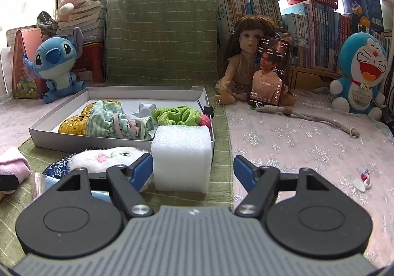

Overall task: Organize soft objects
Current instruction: 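Grasp white knit sock with left gripper while right gripper grasps white foam block, then carry sock into box and open left gripper while right gripper drops foam block in box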

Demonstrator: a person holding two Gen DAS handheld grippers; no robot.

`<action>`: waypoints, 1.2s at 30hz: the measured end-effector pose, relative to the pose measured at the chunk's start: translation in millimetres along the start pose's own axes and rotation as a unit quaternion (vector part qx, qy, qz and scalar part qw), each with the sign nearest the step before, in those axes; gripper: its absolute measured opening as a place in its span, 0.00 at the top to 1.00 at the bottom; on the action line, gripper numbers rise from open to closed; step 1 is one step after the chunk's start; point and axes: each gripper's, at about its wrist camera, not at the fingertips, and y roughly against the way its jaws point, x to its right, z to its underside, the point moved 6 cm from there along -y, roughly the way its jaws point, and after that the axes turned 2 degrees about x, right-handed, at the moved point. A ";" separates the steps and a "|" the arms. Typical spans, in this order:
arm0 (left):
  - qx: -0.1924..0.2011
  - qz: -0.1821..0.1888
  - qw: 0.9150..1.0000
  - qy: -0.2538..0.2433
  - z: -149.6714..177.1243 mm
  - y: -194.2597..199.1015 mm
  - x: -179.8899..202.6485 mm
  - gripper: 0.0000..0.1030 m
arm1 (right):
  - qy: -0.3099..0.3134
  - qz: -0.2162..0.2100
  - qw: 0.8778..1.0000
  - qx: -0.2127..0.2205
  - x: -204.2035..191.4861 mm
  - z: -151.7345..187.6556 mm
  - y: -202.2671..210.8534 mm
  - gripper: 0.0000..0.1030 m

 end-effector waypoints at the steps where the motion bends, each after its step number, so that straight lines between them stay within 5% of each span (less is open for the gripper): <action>1: 0.001 0.000 1.000 -0.001 -0.7 -0.1 -0.1 0.50 | 0.002 -0.001 1.000 0.001 -0.7 -0.6 0.1 0.23; 23: 0.002 -0.002 1.000 0.016 -8.1 -10.5 -3.7 0.52 | -0.035 -0.027 0.999 -0.010 -6.0 -14.6 -18.4 0.26; 27: 0.007 -0.011 1.000 0.010 -7.5 -10.3 -2.0 0.57 | -0.065 -0.029 0.997 -0.025 1.8 -11.4 -24.7 0.34; 36: 0.010 -0.009 1.000 0.016 -19.1 -7.5 -0.7 0.63 | -0.104 -0.033 0.994 -0.019 15.7 -14.2 -15.9 0.36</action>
